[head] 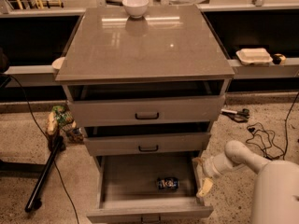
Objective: Pick pepsi can from bottom drawer and place on counter
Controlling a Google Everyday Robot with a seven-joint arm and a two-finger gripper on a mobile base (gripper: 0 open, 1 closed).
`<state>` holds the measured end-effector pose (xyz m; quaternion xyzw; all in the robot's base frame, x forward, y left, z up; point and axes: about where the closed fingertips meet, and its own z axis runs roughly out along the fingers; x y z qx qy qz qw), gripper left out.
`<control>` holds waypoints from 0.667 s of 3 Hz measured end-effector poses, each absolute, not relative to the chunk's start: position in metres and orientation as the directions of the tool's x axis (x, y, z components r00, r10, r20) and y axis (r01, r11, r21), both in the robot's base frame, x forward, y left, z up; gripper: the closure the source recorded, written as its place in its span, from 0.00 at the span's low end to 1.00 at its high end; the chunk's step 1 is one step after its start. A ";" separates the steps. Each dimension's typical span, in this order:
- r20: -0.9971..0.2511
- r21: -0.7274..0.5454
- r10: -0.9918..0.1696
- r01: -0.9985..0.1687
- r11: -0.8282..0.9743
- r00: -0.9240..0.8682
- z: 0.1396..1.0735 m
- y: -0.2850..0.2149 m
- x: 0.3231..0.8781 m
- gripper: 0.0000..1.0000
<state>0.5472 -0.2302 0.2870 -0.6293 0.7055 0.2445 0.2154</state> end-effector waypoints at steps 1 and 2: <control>-0.631 0.095 -0.761 -0.988 0.119 -0.152 0.249 -0.230 0.561 0.00; -0.631 0.095 -0.761 -0.988 0.118 -0.152 0.248 -0.230 0.561 0.00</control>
Offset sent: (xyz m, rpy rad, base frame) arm 0.0087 0.0010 -0.0303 0.0241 0.0203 -0.0222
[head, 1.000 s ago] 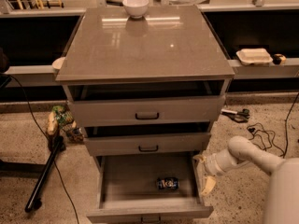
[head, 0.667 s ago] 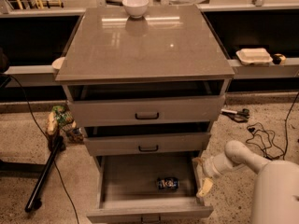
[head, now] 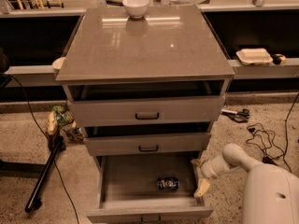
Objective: Pick pepsi can from bottom drawer and place on counter
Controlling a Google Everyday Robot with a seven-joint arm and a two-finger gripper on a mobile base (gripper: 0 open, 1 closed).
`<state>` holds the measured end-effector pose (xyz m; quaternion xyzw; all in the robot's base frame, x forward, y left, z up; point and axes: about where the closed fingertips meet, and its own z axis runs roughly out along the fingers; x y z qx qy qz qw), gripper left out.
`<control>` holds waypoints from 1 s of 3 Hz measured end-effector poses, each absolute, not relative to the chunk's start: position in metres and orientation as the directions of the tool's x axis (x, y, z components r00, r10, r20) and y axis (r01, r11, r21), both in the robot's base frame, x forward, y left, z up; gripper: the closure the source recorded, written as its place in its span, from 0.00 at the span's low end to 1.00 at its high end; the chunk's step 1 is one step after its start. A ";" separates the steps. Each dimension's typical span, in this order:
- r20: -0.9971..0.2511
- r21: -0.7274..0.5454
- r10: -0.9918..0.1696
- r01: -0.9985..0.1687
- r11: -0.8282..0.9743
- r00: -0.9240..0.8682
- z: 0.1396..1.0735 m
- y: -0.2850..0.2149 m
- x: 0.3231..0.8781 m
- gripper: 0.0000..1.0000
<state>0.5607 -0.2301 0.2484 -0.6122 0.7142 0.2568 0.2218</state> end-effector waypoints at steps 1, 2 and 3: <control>-0.628 0.096 -0.767 -0.991 0.098 -0.136 0.225 -0.199 0.562 0.00; -0.625 0.078 -0.772 -0.994 0.083 -0.113 0.201 -0.167 0.565 0.00; -0.628 0.082 -0.771 -0.994 0.076 -0.111 0.178 -0.147 0.571 0.00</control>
Offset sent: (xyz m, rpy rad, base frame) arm 0.0144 0.0988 -0.0736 -0.0263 -0.0532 0.0469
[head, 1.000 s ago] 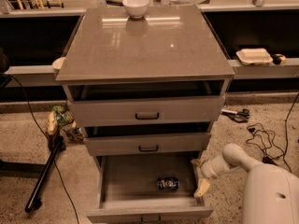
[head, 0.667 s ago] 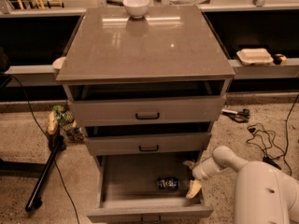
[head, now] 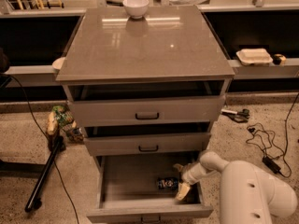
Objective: Pick pepsi can from bottom drawer and place on counter
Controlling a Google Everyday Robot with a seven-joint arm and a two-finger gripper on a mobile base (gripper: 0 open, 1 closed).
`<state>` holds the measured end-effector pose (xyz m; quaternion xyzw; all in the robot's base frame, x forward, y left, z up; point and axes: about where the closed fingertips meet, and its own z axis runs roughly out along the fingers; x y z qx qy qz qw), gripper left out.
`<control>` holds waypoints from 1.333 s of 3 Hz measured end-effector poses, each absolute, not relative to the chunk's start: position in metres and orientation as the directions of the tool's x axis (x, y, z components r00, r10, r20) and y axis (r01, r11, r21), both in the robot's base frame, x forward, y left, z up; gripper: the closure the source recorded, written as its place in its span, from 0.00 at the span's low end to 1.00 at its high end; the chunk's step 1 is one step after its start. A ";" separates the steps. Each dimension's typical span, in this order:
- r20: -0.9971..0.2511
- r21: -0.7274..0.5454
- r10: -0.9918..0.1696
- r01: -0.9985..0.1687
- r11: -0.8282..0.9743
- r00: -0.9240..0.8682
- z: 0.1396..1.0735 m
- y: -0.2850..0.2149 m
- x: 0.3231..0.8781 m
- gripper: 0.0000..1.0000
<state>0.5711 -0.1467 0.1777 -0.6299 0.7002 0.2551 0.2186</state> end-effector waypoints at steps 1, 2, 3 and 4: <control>-0.630 0.095 -0.767 -0.992 0.078 -0.121 0.158 -0.138 0.582 0.00; -0.627 0.100 -0.768 -0.991 0.092 -0.135 0.141 -0.134 0.589 0.00; -0.629 0.099 -0.764 -0.990 0.103 -0.143 0.130 -0.133 0.591 0.16; -0.630 0.099 -0.763 -0.989 0.109 -0.147 0.125 -0.132 0.590 0.39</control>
Offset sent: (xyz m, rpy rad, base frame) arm 0.0327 0.0109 -0.0550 -0.0071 0.0164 -0.0390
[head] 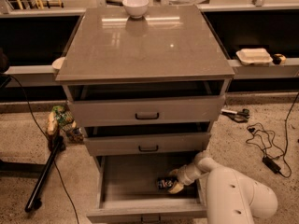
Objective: Pick pepsi can from bottom drawer and place on counter
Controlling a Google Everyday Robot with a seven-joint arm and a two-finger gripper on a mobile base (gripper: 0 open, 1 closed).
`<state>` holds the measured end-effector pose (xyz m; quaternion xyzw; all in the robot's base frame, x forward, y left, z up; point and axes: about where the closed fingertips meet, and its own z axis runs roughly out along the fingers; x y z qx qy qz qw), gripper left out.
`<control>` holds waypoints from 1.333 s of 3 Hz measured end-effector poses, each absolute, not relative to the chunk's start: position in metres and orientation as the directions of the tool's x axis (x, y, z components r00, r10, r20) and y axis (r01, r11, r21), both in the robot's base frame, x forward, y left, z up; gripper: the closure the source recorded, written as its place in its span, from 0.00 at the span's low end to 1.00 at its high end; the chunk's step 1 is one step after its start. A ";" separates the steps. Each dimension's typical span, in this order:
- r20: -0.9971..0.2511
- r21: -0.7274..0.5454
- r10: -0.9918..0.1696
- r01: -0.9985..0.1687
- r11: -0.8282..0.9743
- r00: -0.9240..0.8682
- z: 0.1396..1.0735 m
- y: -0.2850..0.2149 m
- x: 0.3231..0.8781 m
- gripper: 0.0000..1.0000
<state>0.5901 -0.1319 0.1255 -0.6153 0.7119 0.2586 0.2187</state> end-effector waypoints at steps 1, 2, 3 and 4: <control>-0.631 0.096 -0.761 -0.989 0.112 -0.148 0.123 -0.131 0.587 0.62; -0.718 0.082 -0.686 -0.993 0.089 -0.121 0.154 -0.142 0.583 0.93; -0.773 0.049 -0.630 -0.997 0.054 -0.072 0.195 -0.158 0.577 1.00; -0.808 0.049 -0.589 -0.998 -0.028 -0.024 0.234 -0.163 0.569 1.00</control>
Offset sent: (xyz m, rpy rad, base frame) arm -0.0089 -0.0261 0.0510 0.2050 -0.0362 0.0257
